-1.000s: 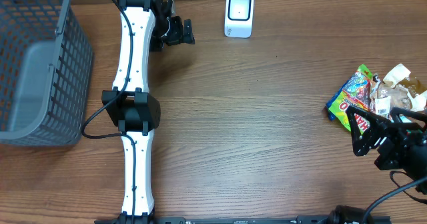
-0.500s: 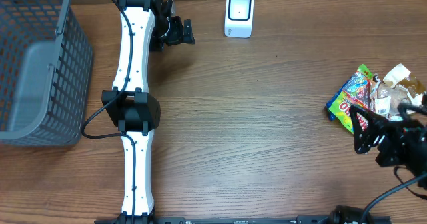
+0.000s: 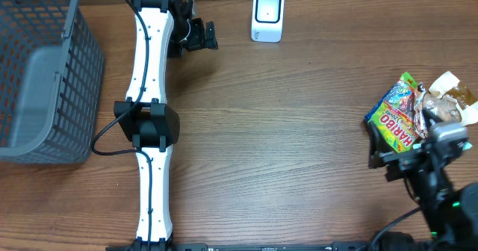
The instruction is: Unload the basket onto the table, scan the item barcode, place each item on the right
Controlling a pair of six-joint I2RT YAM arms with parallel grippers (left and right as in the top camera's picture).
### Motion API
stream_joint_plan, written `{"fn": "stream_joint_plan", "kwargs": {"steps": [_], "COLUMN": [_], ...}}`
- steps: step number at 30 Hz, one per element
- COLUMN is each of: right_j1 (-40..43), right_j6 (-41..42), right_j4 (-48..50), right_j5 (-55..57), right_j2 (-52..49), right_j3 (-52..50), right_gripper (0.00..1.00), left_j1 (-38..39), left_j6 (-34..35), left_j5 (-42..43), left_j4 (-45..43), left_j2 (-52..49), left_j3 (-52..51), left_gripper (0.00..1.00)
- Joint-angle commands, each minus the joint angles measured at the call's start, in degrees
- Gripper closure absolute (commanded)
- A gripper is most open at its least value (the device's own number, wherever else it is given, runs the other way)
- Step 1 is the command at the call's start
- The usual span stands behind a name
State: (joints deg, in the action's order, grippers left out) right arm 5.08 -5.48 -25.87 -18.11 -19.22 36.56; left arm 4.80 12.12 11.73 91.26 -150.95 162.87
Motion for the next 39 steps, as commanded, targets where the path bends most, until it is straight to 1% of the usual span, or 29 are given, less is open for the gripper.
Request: {"fn": "stream_joint_plan", "kwargs": {"steps": [1, 5, 6, 9, 11, 14, 20, 39], "right_j1": [-1.66, -3.28, -4.17, -5.57, -6.29, -6.88, -6.91, -6.99], "right_j6": [-0.37, -0.37, -0.37, -0.35, -0.35, -0.37, -0.39, -0.37], "right_j4": [4.72, 12.59, 16.13, 21.51, 23.8, 24.3, 23.34, 22.58], "right_j5": [0.5, 1.25, 1.68, 1.84, 1.84, 2.05, 2.93, 3.06], "right_j2": [5.97, 10.32, 11.65, 13.55, 14.64, 16.39, 19.15, 19.06], "right_j3": [-8.55, -17.94, -21.77, -27.67, -30.51, -33.22, -36.17, -36.11], "right_gripper": [0.0, 0.0, 0.0, 0.0, 0.0, 0.0, 0.0, 0.0], "left_j1": [0.09, 0.09, 0.09, 0.09, 0.09, 0.09, 0.09, 0.09], "left_j6": [0.35, 0.35, 0.35, 0.35, 0.35, 0.35, 0.35, 0.35], "left_j5": [-0.15, -0.15, -0.15, -0.15, -0.15, -0.15, -0.15, -0.15], "left_j4": [-0.02, -0.02, -0.02, -0.02, -0.02, -0.02, -0.02, -0.02], "left_j2": [2.21, 2.21, 2.21, 2.21, 2.21, 2.21, 2.21, 2.21], "left_j3": [1.09, 1.11, 1.11, 1.11, 1.11, 1.11, 1.11, 1.11], "left_gripper": [0.0, 0.0, 0.0, 0.0, 0.0, 0.0, 0.0, 0.0]}}
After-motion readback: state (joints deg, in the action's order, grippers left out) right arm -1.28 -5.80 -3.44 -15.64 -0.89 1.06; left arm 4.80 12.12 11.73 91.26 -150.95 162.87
